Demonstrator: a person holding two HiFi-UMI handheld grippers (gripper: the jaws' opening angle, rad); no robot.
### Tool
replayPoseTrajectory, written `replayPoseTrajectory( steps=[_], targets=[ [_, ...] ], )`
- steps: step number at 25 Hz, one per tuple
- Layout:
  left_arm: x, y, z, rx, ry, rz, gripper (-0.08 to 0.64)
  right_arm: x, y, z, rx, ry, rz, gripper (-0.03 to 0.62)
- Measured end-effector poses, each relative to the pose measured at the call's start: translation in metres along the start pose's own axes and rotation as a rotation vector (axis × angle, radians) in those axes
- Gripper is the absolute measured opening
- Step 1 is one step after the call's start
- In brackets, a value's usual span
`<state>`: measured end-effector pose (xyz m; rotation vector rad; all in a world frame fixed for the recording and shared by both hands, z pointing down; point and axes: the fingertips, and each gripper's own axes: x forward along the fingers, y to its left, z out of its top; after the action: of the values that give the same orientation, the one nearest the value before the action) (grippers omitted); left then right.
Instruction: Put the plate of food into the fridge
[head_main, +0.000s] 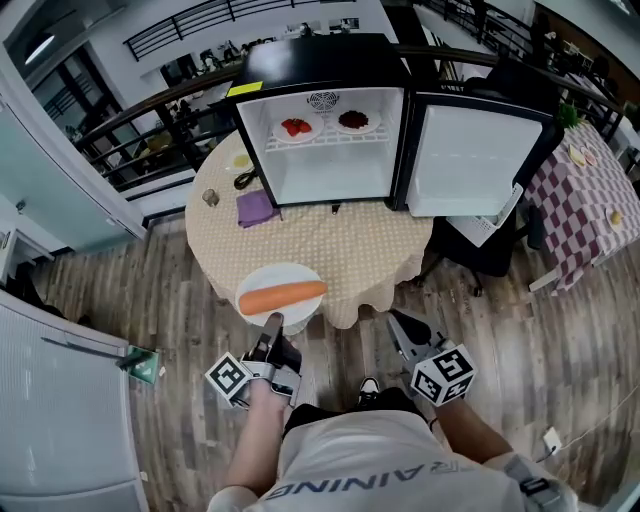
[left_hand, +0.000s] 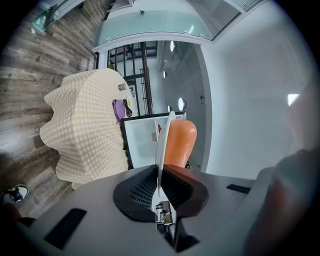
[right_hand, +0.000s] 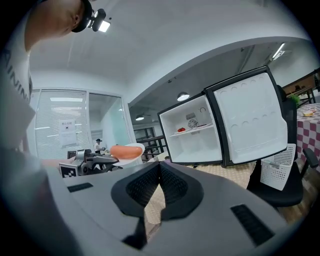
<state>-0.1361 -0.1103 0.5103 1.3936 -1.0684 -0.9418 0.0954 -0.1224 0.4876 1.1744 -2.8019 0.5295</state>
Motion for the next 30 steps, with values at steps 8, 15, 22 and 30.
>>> replayPoseTrajectory(
  steps=[8,15,22,30],
  targets=[
    [0.044,0.008,-0.007,-0.014,0.014,0.029,0.029,0.020,-0.042,0.007,0.027,0.009,-0.006,0.020],
    [0.087,0.019,0.016,-0.039,0.056,0.029,0.029,0.056,-0.054,0.012,0.033,0.025,-0.043,0.020],
    [0.142,0.027,0.059,-0.025,0.150,0.010,0.029,0.119,-0.059,0.034,0.013,0.013,-0.116,0.020],
    [0.182,0.048,0.093,-0.038,0.259,0.028,0.029,0.169,-0.050,0.044,0.020,0.008,-0.195,0.020]
  ],
)
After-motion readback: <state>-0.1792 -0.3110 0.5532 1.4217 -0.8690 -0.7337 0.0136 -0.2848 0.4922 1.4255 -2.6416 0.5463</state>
